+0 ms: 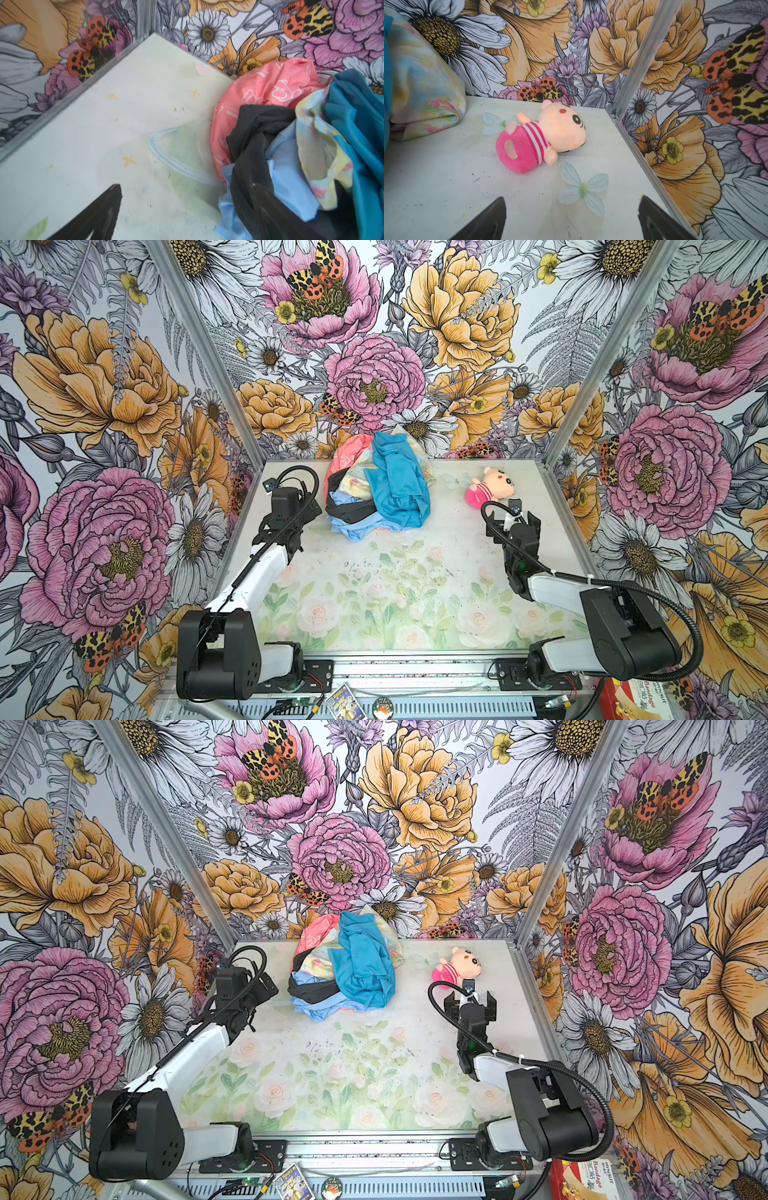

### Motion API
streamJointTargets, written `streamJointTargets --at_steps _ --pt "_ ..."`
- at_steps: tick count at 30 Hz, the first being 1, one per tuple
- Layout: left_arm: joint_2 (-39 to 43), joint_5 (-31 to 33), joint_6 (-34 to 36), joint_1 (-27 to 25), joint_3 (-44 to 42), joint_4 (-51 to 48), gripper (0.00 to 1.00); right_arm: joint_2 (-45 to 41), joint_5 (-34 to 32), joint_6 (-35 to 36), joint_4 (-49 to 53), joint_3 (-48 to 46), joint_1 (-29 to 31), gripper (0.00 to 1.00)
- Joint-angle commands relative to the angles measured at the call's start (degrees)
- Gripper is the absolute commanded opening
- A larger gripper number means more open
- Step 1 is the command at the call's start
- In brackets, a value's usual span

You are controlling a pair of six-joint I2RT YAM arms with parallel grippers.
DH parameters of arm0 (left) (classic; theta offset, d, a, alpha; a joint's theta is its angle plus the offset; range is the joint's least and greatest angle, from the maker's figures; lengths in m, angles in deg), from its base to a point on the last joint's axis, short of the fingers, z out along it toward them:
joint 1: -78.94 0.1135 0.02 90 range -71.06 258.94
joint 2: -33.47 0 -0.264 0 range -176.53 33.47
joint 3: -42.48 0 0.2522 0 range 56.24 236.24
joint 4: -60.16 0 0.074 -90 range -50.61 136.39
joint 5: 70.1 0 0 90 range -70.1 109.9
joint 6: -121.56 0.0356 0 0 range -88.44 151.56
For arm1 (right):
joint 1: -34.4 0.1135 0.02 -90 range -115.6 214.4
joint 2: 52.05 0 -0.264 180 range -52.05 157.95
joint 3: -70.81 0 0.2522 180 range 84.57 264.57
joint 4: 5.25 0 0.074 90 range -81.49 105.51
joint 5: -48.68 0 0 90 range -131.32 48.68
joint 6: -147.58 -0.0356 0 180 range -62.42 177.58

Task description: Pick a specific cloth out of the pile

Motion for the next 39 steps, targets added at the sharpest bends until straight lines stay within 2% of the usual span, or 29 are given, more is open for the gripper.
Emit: streamJointTargets --at_steps 1,3,7,14,18,21,23,29,39 --pt "3.6 -7.1 -6.6 -0.6 -0.9 -8.7 0.99 -4.4 -3.8 1.2 3.2 1.5 2.7 1.0" --pt "5.8 -8.7 -8.5 -0.8 -2.4 -9.6 0.99 -7.1 -2.6 -1.7 6.4 1.7 3.8 0.99" --pt "9.9 -13.1 -12.7 -1.4 -6.8 -8.9 0.98 -12.2 5.5 -8.7 13.4 3.1 6.3 0.95" --pt "12.8 -16.0 -12.4 -7.2 -11.5 -6.7 0.94 -14.7 16.9 -18.3 19.6 6.5 11.0 0.91" --pt "12.5 -18.7 -14.7 -8.9 -16.5 0.5 0.83 -14.3 20.1 -19.0 19.3 6.8 13.5 0.9" --pt "10.9 -21.5 -17.7 -9.2 -19.8 8.1 0.64 -13.4 21.9 -18.2 17.3 6.2 14.4 0.9" --pt "9.9 -21.7 -18.9 -9.3 -21.0 12.2 0.59 -12.6 22.6 -16.5 16.9 6.0 14.6 0.9" --pt "7.6 -23.5 -23.6 -7.8 -23.9 22.8 0.57 -11.6 24.0 -15.2 14.2 4.8 14.7 0.9" --pt "1.0 -26.5 -33.9 -2.9 -25.1 34.3 0.56 -10.1 24.4 -15.3 11.3 3.6 14.7 0.9"
